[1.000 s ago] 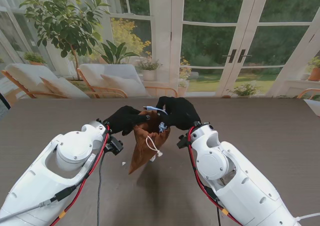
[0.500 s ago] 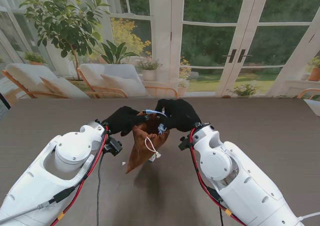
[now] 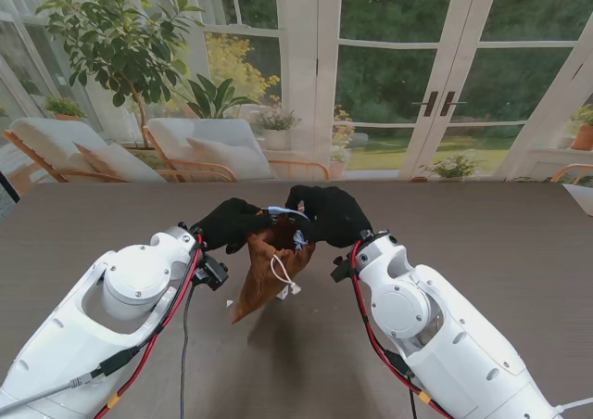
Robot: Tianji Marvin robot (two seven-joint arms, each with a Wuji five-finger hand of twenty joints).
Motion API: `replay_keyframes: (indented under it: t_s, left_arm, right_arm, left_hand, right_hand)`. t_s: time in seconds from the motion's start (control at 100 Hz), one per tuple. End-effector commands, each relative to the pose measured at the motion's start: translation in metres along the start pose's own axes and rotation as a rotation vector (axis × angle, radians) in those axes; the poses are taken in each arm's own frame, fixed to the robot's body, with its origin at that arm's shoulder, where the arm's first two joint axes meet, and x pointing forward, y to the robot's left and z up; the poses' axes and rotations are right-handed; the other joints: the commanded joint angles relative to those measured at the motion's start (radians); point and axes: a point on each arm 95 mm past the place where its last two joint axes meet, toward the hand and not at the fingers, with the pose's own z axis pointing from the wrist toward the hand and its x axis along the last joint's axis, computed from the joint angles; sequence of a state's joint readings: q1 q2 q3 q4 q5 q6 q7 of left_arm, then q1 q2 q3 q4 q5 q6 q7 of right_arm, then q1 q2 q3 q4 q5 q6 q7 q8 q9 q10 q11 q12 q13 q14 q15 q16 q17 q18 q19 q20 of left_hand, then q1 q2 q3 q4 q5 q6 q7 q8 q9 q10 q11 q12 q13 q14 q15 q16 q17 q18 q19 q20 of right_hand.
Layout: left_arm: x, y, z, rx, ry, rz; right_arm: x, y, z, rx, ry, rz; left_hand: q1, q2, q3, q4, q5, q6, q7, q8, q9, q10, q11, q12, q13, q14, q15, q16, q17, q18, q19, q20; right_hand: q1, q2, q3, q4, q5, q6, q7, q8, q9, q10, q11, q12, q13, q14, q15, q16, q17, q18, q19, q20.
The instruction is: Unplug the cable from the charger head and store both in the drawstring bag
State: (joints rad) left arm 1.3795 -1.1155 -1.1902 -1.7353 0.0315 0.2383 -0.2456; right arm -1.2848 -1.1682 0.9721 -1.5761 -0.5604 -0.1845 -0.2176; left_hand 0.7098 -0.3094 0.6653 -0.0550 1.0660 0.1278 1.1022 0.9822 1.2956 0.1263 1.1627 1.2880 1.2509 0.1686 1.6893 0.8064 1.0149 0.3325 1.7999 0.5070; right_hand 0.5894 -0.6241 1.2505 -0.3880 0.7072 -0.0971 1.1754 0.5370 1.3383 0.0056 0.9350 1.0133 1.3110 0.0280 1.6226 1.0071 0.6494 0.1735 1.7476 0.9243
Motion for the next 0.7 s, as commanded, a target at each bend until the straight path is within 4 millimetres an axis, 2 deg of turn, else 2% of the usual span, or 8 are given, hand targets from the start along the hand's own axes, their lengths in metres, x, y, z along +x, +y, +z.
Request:
replay_keyframes:
  t_s: [0.0,0.1,0.2,0.39,0.44,0.69]
  left_arm:
    - [0.003,0.0017,0.0007,-0.02,0.012,-0.003]
    - [0.0038,0.0013,0.0014,-0.018,0.017,-0.003]
    - [0.0034,0.0005,0.0018,-0.018,0.021,-0.003]
    - [0.0023,-0.0005,0.0028,-0.02,0.023,-0.004]
    - [0.0022,-0.0005,0.0031,-0.021,0.024,-0.004]
    - [0.001,-0.0004,0.004,-0.025,0.025,-0.006]
  right_arm:
    - [0.0055,-0.0029,-0.0001,0.011,0.009,-0.003]
    - [0.0051,-0.0024,0.0,0.013,0.009,-0.01]
    - [0.0042,-0.0014,0.0001,0.018,0.008,-0.02]
    - [0.0036,-0.0002,0.0003,0.026,0.001,-0.029]
    - [0.0036,0.0,0.0004,0.026,0.001,-0.035]
    - [0.0029,0.001,0.0007,0.03,-0.001,-0.06]
  left_hand:
    - [0.056,0.03,0.01,0.026,0.021,0.161,0.002,0.007,0.048,-0.022,0.02,0.034,0.021,-0.137,0.056,-0.007,0.025,0.014,0.217,0.017]
    - [0.055,0.032,0.009,0.025,0.02,0.161,0.002,0.007,0.048,-0.022,0.019,0.035,0.021,-0.137,0.056,-0.007,0.025,0.014,0.216,0.018]
    - [0.055,0.031,0.009,0.025,0.02,0.16,0.002,0.007,0.049,-0.022,0.019,0.035,0.021,-0.137,0.056,-0.007,0.025,0.014,0.216,0.018]
    - [0.056,0.032,0.009,0.025,0.02,0.161,0.001,0.008,0.048,-0.019,0.018,0.036,0.021,-0.137,0.056,-0.006,0.025,0.014,0.216,0.019]
    - [0.056,0.032,0.009,0.025,0.02,0.161,0.001,0.008,0.048,-0.019,0.017,0.037,0.021,-0.137,0.056,-0.006,0.025,0.014,0.216,0.02]
    - [0.056,0.033,0.008,0.025,0.02,0.16,0.001,0.008,0.049,-0.019,0.017,0.038,0.021,-0.137,0.056,-0.006,0.025,0.014,0.215,0.02]
  right_hand:
    - [-0.003,0.01,0.048,0.027,-0.052,-0.092,0.091,-0.012,-0.012,0.064,-0.019,-0.023,0.002,-0.034,-0.005,-0.013,0.491,0.029,-0.021,-0.034]
    - [-0.059,-0.009,0.057,0.028,-0.082,-0.081,0.092,-0.037,-0.039,0.061,-0.033,-0.042,0.003,-0.031,-0.031,-0.025,0.485,0.044,-0.046,-0.039]
    - [-0.081,-0.03,0.068,0.034,-0.095,-0.075,0.097,-0.045,-0.053,0.056,-0.031,-0.05,0.003,-0.033,-0.052,-0.035,0.48,0.049,-0.068,-0.044]
    - [-0.139,-0.044,0.054,0.054,-0.157,-0.046,0.09,-0.067,-0.15,0.063,-0.067,-0.078,0.001,0.02,-0.284,-0.132,0.421,0.137,-0.263,-0.082]
    - [-0.166,-0.042,0.042,0.062,-0.17,-0.044,0.083,-0.077,-0.175,0.06,-0.082,-0.096,0.0,0.029,-0.345,-0.156,0.396,0.145,-0.295,-0.076]
    - [-0.196,-0.038,0.026,0.079,-0.187,-0.042,0.07,-0.087,-0.227,0.054,-0.088,-0.123,-0.004,0.041,-0.441,-0.19,0.354,0.15,-0.334,-0.061]
